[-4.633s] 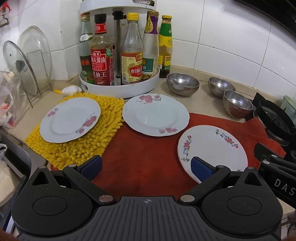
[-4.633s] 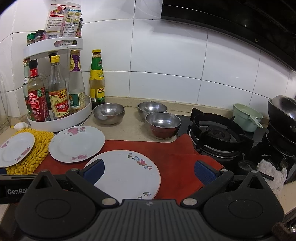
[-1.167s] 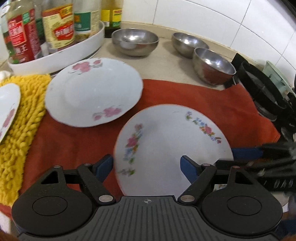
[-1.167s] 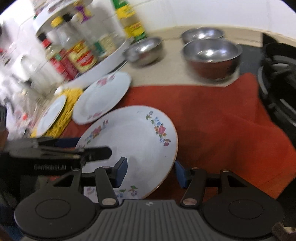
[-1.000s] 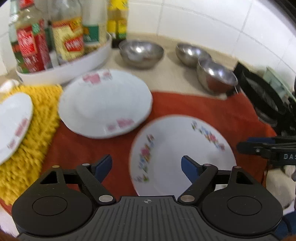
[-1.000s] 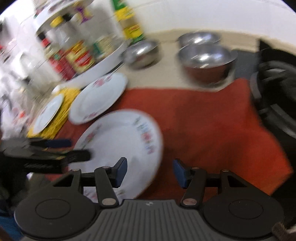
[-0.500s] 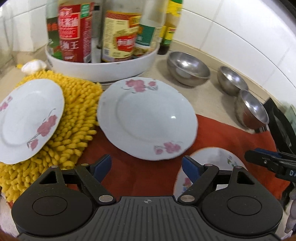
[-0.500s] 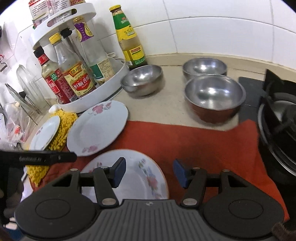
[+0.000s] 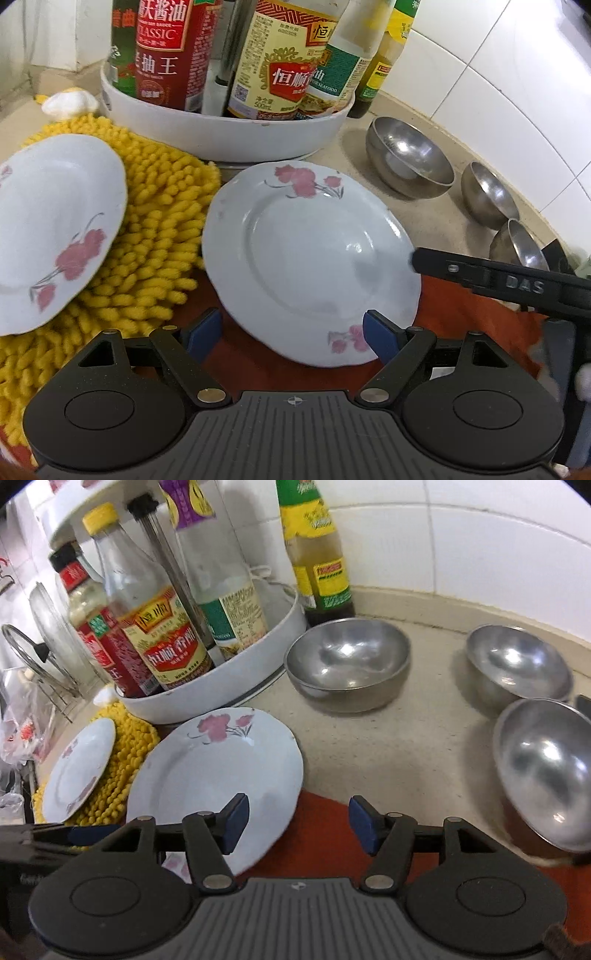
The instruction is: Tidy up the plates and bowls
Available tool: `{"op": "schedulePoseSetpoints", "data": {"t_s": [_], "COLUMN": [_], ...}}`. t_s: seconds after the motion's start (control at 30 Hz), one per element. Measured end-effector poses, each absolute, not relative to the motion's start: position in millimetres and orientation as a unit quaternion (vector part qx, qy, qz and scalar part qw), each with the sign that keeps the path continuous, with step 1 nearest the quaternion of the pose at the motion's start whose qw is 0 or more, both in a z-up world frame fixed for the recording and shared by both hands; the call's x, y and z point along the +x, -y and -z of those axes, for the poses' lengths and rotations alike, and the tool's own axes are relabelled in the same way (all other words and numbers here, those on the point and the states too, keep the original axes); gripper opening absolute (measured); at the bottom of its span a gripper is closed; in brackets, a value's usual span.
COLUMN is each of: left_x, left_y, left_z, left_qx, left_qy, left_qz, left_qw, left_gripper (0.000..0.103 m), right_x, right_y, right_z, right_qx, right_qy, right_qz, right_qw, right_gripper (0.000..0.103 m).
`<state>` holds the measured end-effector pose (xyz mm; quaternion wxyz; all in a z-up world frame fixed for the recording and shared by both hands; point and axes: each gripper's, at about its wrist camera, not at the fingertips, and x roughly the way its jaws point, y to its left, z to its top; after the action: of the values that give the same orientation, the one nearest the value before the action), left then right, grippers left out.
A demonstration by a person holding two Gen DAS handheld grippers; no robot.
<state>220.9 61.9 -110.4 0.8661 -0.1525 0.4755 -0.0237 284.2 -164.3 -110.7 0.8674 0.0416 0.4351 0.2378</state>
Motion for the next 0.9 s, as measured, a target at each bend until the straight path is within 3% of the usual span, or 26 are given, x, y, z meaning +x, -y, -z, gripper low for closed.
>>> {"op": "schedulePoseSetpoints", "data": {"t_s": [0.17,0.37,0.73,0.8,0.87,0.9], "left_x": [231.9,239.4,249.6,250.8,250.4,250.7], "left_y": [-63.5,-65.2,-62.4,-60.1,-62.3,-64.0], "left_z": [117.1,119.7,126.3,126.5,126.5,126.5], "left_qx": [-0.153,-0.161,-0.126,-0.119,-0.130,-0.137], "left_qy": [-0.475,-0.465,-0.434,-0.431,-0.424,-0.420], "left_qz": [0.027,0.037,0.039,0.036,0.035,0.034], "left_qw": [0.866,0.870,0.891,0.894,0.896,0.896], "left_gripper": [0.089,0.099,0.103,0.103,0.103,0.103], "right_x": [306.3,323.3,332.2,337.0,341.1,341.3], "right_y": [155.5,152.3,155.4,155.5,156.8,156.2], "right_z": [124.4,135.8,140.2,141.5,143.2,142.5], "right_qx": [0.073,0.129,0.186,0.208,0.230,0.230], "right_qy": [-0.461,-0.479,-0.481,-0.487,-0.489,-0.490], "right_qz": [-0.258,-0.291,-0.307,-0.312,-0.311,-0.307], "right_qw": [0.846,0.818,0.800,0.789,0.782,0.783], "right_gripper": [0.056,0.056,0.073,0.088,0.089,0.085]}}
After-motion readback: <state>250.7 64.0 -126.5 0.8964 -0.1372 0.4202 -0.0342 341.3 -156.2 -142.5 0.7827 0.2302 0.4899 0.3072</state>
